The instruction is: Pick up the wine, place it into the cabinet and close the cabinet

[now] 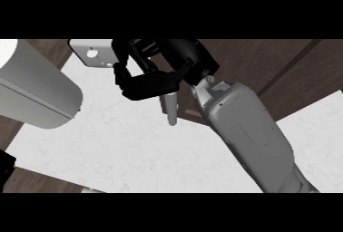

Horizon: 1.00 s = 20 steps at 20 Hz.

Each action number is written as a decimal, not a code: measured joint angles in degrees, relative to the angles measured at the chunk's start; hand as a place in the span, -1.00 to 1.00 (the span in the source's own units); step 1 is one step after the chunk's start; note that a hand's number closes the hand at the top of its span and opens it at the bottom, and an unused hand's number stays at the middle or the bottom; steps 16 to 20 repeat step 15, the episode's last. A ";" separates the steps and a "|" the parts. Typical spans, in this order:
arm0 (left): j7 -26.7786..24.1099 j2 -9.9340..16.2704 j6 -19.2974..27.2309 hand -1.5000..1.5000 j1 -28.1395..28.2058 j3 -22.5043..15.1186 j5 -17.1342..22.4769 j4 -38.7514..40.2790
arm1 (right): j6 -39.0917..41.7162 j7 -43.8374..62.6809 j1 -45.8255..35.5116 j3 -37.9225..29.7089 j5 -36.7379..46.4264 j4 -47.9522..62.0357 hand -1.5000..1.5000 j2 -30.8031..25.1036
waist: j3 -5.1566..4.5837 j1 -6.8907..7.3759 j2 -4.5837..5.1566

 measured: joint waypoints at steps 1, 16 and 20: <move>-0.01 -0.08 -0.08 1.00 0.01 -0.02 0.01 0.18 | 0.03 -0.10 -0.21 -0.01 -0.62 0.50 1.00 0.00 | -0.12 -0.17 -0.14; 0.14 -0.99 0.55 1.00 0.19 0.30 0.34 1.60 | 4.97 -7.40 -1.25 0.13 -4.62 5.50 1.00 -0.03 | -1.10 -2.31 -1.15; 0.14 -0.99 0.55 1.00 0.19 0.30 0.34 1.60 | 4.97 -7.40 -1.25 0.13 -4.62 5.50 1.00 -0.03 | -1.10 -2.31 -1.15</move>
